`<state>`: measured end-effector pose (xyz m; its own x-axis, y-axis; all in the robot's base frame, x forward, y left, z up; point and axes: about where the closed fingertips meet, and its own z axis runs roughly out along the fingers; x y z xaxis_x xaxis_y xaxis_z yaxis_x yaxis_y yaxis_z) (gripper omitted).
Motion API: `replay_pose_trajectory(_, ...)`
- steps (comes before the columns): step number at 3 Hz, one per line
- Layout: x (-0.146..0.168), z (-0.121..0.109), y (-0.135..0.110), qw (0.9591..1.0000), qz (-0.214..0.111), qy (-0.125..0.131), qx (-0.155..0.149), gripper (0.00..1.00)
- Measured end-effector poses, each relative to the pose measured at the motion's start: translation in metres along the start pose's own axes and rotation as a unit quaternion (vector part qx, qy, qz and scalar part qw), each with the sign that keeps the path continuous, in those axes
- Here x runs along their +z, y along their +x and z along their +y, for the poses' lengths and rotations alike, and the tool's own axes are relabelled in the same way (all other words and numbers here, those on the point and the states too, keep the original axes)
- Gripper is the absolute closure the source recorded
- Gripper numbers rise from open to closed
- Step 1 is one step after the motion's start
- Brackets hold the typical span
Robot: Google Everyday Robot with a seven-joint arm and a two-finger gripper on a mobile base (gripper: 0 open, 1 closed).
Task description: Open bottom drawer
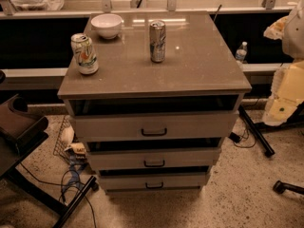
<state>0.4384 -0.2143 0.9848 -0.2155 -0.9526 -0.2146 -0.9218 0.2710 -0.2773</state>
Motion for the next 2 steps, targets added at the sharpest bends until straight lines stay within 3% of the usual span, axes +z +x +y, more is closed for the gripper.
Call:
replay_pose_trajectory(1, 0.000, 0.000, 0.000, 1.0000, 0.000, 0.000, 0.000, 0.00)
replay_pose_trajectory(2, 0.013, -0.004, 0.003, 0.9996, -0.022, 0.017, 0.009, 0.00)
